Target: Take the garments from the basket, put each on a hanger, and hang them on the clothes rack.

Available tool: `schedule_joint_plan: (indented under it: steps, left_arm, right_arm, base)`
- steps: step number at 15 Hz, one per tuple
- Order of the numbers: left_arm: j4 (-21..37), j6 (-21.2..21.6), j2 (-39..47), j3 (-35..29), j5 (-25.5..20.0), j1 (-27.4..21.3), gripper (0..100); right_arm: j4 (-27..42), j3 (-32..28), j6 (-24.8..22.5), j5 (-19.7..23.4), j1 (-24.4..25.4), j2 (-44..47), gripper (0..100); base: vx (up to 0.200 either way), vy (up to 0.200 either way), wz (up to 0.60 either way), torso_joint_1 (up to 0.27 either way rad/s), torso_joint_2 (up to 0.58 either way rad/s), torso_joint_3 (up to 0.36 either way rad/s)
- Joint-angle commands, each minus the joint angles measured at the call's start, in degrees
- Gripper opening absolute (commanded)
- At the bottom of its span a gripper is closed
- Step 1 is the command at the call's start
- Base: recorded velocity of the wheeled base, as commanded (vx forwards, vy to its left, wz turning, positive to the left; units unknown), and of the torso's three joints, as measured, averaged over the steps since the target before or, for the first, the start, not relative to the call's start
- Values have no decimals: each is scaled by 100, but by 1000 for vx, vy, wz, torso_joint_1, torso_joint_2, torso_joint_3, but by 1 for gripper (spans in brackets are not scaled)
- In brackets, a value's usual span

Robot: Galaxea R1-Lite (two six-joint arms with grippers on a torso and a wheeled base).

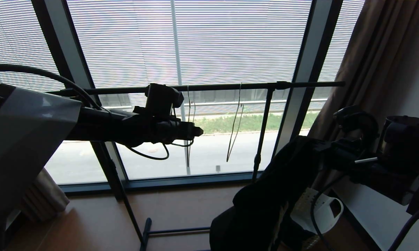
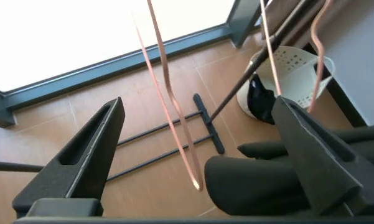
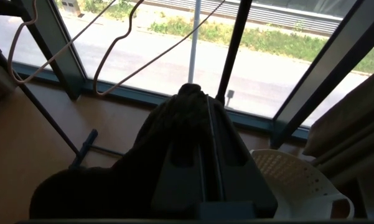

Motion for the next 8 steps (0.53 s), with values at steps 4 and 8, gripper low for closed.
schedule_joint_plan:
  steps: [4, 8]
  left_arm:
    - [-8, -21, 770, -664, 586, 5, 100]
    - [-17, -21, 999, -919, 788, -4, 100]
  right_arm:
    - [-2, 9, 0, -1, 20, 9, 0]
    - [-2, 9, 0, -1, 20, 18, 0]
  base:
    - [0, 0, 0, 0, 0, 0]
    - [0, 0, 0, 0, 0, 0]
